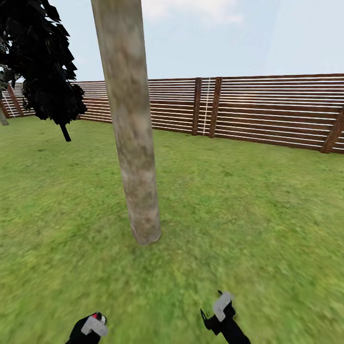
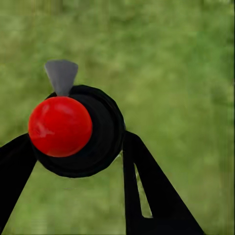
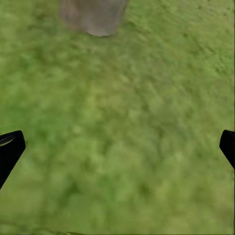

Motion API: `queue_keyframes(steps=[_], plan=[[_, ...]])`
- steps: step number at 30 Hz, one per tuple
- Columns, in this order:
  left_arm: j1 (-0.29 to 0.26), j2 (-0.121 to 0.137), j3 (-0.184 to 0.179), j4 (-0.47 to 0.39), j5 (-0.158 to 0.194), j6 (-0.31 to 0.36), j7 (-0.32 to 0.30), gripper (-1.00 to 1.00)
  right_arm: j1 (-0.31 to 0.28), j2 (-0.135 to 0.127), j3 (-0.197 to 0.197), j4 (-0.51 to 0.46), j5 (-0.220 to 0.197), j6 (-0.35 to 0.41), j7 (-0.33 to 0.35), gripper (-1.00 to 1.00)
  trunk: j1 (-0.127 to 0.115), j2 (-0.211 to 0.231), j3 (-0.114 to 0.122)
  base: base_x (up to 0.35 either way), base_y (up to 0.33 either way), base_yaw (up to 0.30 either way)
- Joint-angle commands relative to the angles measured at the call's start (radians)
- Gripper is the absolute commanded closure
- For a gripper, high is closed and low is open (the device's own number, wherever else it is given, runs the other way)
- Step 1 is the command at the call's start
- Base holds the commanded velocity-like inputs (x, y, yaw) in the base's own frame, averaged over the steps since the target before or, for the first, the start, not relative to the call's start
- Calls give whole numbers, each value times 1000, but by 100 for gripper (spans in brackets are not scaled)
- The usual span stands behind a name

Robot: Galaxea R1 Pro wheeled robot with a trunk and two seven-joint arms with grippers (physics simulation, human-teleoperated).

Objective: In the garden, pick up the pesticide atomizer on the floor and spray pesticide onto both trees until each tree trunk is fully covered.

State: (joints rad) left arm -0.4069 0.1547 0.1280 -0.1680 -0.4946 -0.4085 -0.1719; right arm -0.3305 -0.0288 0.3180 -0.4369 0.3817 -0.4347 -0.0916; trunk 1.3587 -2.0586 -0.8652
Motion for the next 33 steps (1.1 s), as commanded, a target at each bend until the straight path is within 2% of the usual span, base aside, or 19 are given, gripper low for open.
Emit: queue_keyframes(steps=[1, 2, 3, 4, 5, 7, 8, 10, 12, 15, 16, 19, 21, 23, 25, 26, 28, 30, 33], plan=[[-8, 2, 5, -22, -71, 1, -102, 100, -8, -1, 3, -5, 88, 15, 69, -100, 0, 0, -1, 0, 0, 0], [-11, 3, 0, -55, -135, 6, -195, 100, -22, -2, 2, -9, 130, 33, 189, -100, 0, 0, -1, 0, 0, 0], [-13, 4, -2, -93, -183, 15, -277, 100, -42, -2, 0, -11, 152, 48, 306, -100, 0, 0, -1, 0, 0, 0], [-14, 4, -3, -134, -212, 29, -364, 100, -73, -3, -1, -12, 163, 56, 403, -100, 0, 0, -1, 0, 0, 0], [-15, 5, -3, -158, -223, 40, -419, 100, -94, -5, -1, -12, 167, 59, 450, -100, 0, 0, -1, 0, 0, 0], [-36, 4, -3, -236, -240, 81, -609, 100, -152, -10, -2, -12, 174, 64, 603, -100, 0, 0, -1, 0, 0, 0], [-48, 4, -3, -252, -242, 91, -663, 100, -169, -10, -2, -12, 174, 64, 664, -100, 0, 0, -1, 0, 0, 0], [-72, 4, -4, -265, -245, 99, -718, 100, -193, -10, -3, -14, 175, 65, 750, -100, 0, 0, -1, 0, 0, 0], [-78, 5, -5, -268, -248, 100, -726, 100, -199, -10, -2, -16, 175, 65, 763, -100, 0, 0, -1, 0, 0, 0], [-85, 2, -4, -269, -294, 103, -730, 100, -201, -2, 1, -40, 177, 76, 784, -100, 0, 0, -1, 0, 0, 0], [-86, 0, -4, -269, -310, 110, -730, 100, -202, 0, 2, -45, 179, 95, 796, 100, 0, 0, -1, 0, 0, 0], [-87, -11, -5, -269, -332, 162, -730, 100, -202, 4, 4, -51, 180, 134, 823, 100, 0, 0, -1, 0, 0, 0], [-87, -17, -5, -272, -333, 169, -731, 100, -202, 6, 4, -67, 179, 138, 834, 100, 0, 0, -1, 0, 0, 0], [-87, -24, -5, -273, -349, 171, -731, 100, -202, 13, 5, -90, 178, 138, 876, 100, 0, 0, -1, 0, 0, 0], [-87, -45, -5, -273, -403, 174, -731, 100, -202, 39, 6, -116, 179, 139, 912, 100, 0, 0, -1, 0, 0, 0], [-87, -51, -5, -274, -417, 174, -731, 100, -202, 46, 6, -119, 179, 139, 916, 100, 0, 0, -1, 0, 0, 0], [-87, -83, -5, -274, -455, 174, -730, 100, -202, 70, 6, -123, 180, 139, 920, 100, 0, 0, -1, 0, 0, 0], [-87, -108, -5, -274, -476, 178, -730, 100, -202, 82, 6, -124, 181, 139, 921, 100, 0, 0, -1, 0, 0, 0], [-88, -127, -5, -274, -482, 180, -730, 100, -202, 92, 6, -125, 181, 139, 921, 100, 0, 0, -1, 0, 0, 0]])
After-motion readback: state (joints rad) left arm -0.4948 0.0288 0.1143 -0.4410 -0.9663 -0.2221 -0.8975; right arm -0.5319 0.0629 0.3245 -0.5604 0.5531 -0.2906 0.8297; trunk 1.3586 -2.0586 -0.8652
